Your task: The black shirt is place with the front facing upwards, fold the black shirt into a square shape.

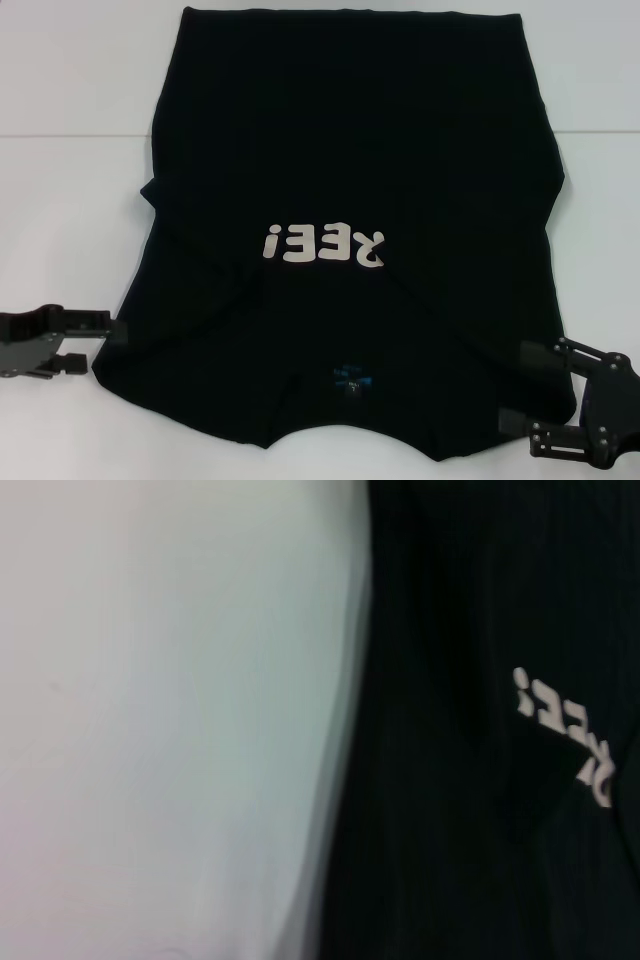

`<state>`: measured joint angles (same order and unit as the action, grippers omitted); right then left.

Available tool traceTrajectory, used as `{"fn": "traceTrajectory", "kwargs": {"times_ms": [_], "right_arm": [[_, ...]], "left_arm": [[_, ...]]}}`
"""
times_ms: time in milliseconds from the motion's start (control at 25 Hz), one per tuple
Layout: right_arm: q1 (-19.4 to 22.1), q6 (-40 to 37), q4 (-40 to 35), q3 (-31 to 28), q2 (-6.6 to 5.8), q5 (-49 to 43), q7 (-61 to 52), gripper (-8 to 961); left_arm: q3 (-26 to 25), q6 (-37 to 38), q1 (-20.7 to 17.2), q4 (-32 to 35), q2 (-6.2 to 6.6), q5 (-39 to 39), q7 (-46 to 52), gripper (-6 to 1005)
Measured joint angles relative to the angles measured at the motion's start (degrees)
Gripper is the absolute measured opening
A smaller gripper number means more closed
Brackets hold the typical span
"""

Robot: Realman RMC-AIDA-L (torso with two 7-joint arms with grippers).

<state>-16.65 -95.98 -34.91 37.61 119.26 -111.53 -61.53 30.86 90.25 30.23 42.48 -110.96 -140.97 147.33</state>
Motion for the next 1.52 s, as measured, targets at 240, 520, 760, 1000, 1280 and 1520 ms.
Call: {"fn": "traceTrajectory", "kwargs": {"times_ms": [240,520,760,1000,1280,1520], "right_arm": [[0.02,-0.41,-0.39,-0.31,0.00,0.00,-0.93,930],[0.05,-0.43,-0.55,-0.35,0.00,0.00,-1.29,930],[0.03,-0.49,-0.58,-0.35,0.00,0.00,-1.33,930],[-0.05,-0.53,-0.60,-0.35,0.00,0.00,-1.38,930],[-0.04,-0.83,-0.60,-0.42,0.00,0.01,-1.40,930],[-0.11,-0.97,-0.59,-0.74,-0.06,0.18,-1.40,930]], "left_arm": [[2.08,-2.75,0.24,-0.84,0.05,-0.09,0.04,867],[2.37,-3.53,1.03,-2.47,0.07,-0.28,-0.05,867],[2.46,-3.67,1.15,-2.66,0.12,-0.76,0.09,867],[1.81,-3.13,2.07,-4.16,-0.33,-0.41,0.11,866],[2.08,-3.01,3.34,-4.27,-1.15,-0.53,0.03,866],[2.09,-3.13,2.93,-3.66,-0.12,-1.06,0.18,866]]}}
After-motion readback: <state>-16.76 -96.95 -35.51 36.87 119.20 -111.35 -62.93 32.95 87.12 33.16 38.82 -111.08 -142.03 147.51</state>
